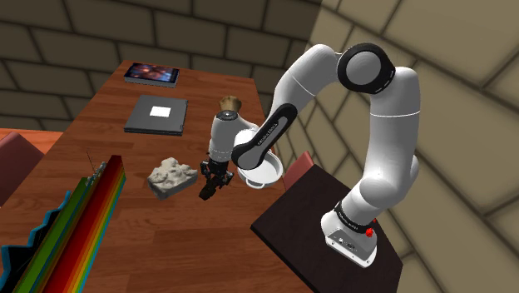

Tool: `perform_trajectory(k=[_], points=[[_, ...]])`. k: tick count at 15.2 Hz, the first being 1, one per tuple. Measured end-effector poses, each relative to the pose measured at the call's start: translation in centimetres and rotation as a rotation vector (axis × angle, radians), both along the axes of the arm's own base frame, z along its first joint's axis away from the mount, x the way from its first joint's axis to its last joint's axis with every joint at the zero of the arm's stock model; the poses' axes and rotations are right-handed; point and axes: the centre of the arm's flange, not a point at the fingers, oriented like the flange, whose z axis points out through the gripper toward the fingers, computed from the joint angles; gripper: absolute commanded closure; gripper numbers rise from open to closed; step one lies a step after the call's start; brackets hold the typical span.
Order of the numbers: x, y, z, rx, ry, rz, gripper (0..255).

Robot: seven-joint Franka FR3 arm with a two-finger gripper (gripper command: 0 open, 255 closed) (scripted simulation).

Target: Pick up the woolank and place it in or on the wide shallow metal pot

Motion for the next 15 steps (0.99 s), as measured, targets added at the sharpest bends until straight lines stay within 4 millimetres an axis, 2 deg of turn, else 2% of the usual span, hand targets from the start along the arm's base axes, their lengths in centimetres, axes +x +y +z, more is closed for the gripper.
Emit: perform_trajectory(k=[8, 15], points=[[0.0, 0.0, 0.0, 0.0, 0.001, 0.0, 255], [0.0, 0.0, 3.2, 0.0, 0.0, 0.0, 255]])
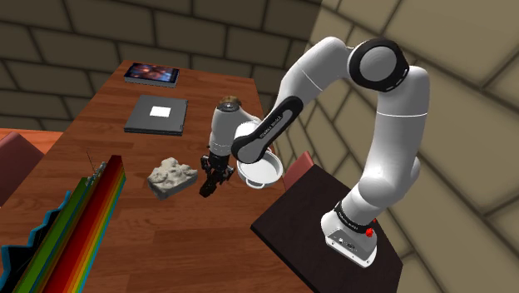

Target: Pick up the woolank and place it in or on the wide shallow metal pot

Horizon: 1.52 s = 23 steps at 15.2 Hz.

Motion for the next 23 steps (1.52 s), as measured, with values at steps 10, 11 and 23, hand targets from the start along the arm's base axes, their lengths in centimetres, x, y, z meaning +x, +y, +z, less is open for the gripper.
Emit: perform_trajectory(k=[10, 11, 23], points=[[0.0, 0.0, 5.3, 0.0, 0.0, 0.0, 255], [-0.1, 0.0, 5.8, 0.0, 0.0, 0.0, 255], [-1.8, -7.5, 9.3, 0.0, 0.001, -0.001, 255]])
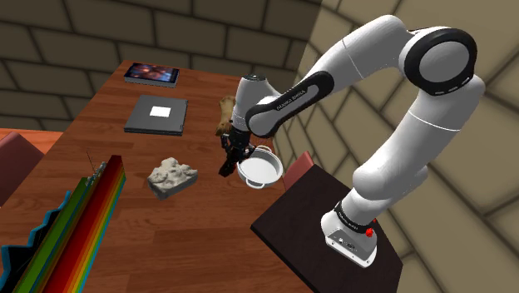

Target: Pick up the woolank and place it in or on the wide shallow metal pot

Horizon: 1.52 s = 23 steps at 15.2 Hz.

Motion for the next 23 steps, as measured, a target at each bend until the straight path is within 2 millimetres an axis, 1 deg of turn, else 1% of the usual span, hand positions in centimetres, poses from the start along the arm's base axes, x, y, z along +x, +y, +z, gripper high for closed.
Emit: perform_trajectory(k=[4, 6, 7, 8, 9, 11, 12, 16, 23], points=[[-1.9, -5.1, 0.4, 0.0, -0.001, 0.0, 255], [-2.4, -7.6, 0.2, -0.001, 0.0, 0.0, 255], [-3.0, -9.1, 0.1, -0.001, 0.0, -0.002, 255], [-3.2, -10.3, 0.4, -0.001, 0.0, -0.001, 255], [-3.7, -11.4, 0.2, 0.0, 0.0, -0.001, 255], [-4.4, -14.1, 0.4, 0.0, 0.0, -0.001, 255], [-4.7, -15.1, 0.5, 0.0, 0.0, 0.0, 255], [-4.9, -15.8, -1.5, 0.0, 0.0, 0.001, 255], [-4.8, -15.8, -5.1, 0.0, 0.001, 0.001, 255]])
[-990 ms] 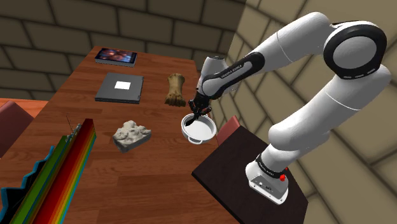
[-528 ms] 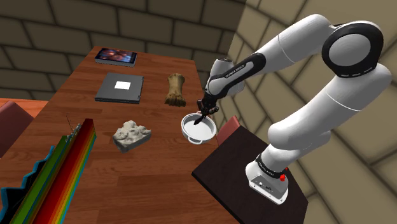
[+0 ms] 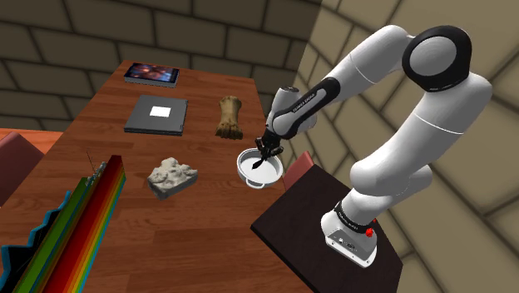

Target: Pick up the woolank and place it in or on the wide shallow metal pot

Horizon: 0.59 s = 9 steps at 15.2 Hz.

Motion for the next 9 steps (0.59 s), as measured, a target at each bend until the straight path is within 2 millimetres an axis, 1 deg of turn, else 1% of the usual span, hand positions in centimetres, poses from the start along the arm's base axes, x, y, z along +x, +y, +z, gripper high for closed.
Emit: perform_trajectory(k=[4, 9], points=[[-0.1, -0.1, -2.0, 0.0, 0.0, 0.0, 255], [-0.1, 0.0, -2.4, 0.0, -0.001, 0.0, 255]])
